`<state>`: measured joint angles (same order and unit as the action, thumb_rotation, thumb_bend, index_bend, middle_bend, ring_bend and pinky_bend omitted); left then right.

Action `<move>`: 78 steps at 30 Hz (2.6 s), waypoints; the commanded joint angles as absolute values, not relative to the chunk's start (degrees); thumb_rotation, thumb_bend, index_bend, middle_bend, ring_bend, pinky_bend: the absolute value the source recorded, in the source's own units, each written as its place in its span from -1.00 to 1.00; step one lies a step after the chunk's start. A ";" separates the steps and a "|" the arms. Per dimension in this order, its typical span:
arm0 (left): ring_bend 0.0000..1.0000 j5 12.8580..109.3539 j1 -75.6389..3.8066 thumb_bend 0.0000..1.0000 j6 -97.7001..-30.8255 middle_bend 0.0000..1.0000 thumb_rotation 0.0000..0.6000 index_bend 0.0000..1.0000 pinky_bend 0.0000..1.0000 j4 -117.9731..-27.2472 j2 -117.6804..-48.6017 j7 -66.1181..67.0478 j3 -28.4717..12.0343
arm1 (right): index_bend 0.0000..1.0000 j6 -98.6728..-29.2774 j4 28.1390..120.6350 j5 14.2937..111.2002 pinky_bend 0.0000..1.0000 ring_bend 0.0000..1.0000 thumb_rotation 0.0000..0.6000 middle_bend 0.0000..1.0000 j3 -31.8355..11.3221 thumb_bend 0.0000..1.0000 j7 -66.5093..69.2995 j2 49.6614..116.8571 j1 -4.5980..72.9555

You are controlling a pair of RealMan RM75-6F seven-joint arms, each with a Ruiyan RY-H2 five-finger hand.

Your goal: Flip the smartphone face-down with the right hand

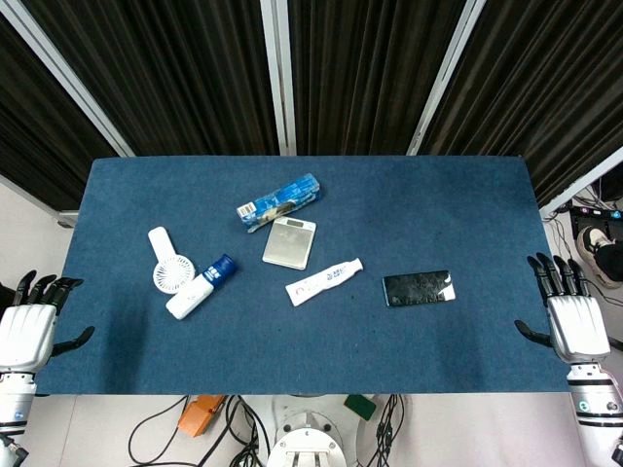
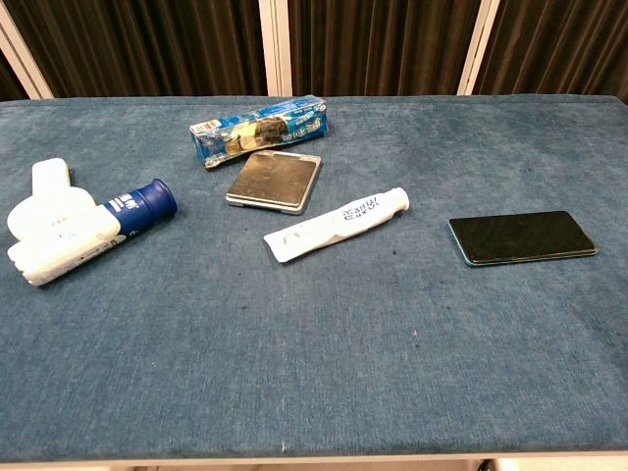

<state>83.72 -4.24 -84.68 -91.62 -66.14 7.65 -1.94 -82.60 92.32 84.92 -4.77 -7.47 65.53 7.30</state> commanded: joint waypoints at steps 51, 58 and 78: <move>-0.71 82.57 -3.79 -0.62 -84.11 -0.56 1.00 -0.56 -1.00 -92.73 -65.67 7.55 -1.75 | -0.25 -51.93 71.69 75.00 -0.91 -1.00 1.00 -0.79 -5.89 -0.51 -12.47 87.60 29.10; -0.71 82.61 -3.70 -0.61 -84.32 -0.56 1.00 -0.56 -1.00 -92.60 -65.59 7.51 -1.84 | -0.20 -50.65 71.13 74.20 -0.91 -1.00 1.00 -0.79 -5.78 -0.26 -12.19 87.98 30.17; -0.72 82.57 -3.81 -0.61 -84.30 -0.56 1.00 -0.56 -1.00 -93.31 -64.88 8.13 -2.07 | -0.16 -44.48 76.63 69.37 -0.91 -1.00 1.00 -0.79 -6.59 0.41 -17.77 82.40 35.67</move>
